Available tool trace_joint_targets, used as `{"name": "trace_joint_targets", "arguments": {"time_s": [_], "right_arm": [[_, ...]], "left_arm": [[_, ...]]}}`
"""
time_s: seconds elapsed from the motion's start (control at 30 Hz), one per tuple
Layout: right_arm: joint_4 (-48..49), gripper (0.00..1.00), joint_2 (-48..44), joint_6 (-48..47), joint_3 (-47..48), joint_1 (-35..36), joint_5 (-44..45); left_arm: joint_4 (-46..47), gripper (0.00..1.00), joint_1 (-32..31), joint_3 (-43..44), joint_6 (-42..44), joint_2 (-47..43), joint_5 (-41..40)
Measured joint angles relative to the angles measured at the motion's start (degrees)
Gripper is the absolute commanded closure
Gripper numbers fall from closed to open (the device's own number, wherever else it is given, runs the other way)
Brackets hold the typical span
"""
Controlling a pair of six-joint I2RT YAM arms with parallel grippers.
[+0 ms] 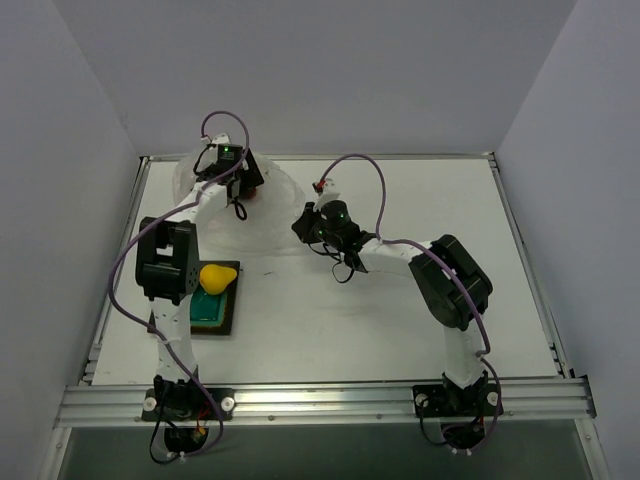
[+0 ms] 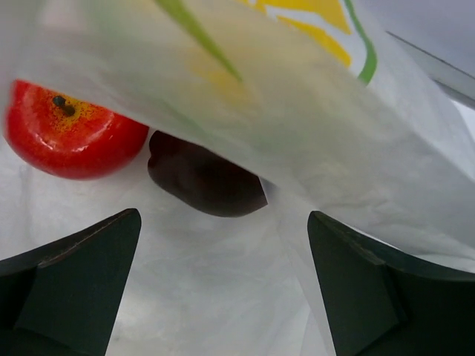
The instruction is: Take the fake fruits out of the plastic bag
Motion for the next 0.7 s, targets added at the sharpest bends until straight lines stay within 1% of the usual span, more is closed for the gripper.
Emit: {"name": "trace_joint_targets", "arguments": {"time_s": [0.1,0.23,0.37,0.47,0.57,0.67,0.7], "right_arm": [[0.00,1.00,0.00,0.00,0.11,0.00,-0.20],[-0.07,1.00,0.00,-0.02,0.55,-0.02,-0.46],[-0.04,1.00,0.00,-0.02,0.87,-0.39,-0.98],[-0.04,1.00,0.04,0.00,0.90,-1.07,-1.09],[-0.04,1.00,0.07,0.04,0.96,-1.79,-1.22],[-0.02,1.00,0.09,0.09,1.11,-2.45,-1.46],[-0.02,1.00,0.15,0.15,1.18,-2.60,-1.51]], "left_arm": [[0.46,0.04,0.22,2.23,0.07,1.44,1.18],[2.60,0.05,0.42,1.01,-0.17,1.73,1.75],[7.80,0.02,0.79,-6.01,-1.64,-0.66,1.44],[9.90,0.03,1.60,-11.80,-2.75,-3.85,1.49],[11.13,0.03,2.56,-15.21,-3.72,-8.07,1.33],[13.68,0.00,3.08,-18.32,-5.46,-13.03,0.59],[14.32,0.02,3.15,-19.63,-6.25,-14.84,0.26]]}}
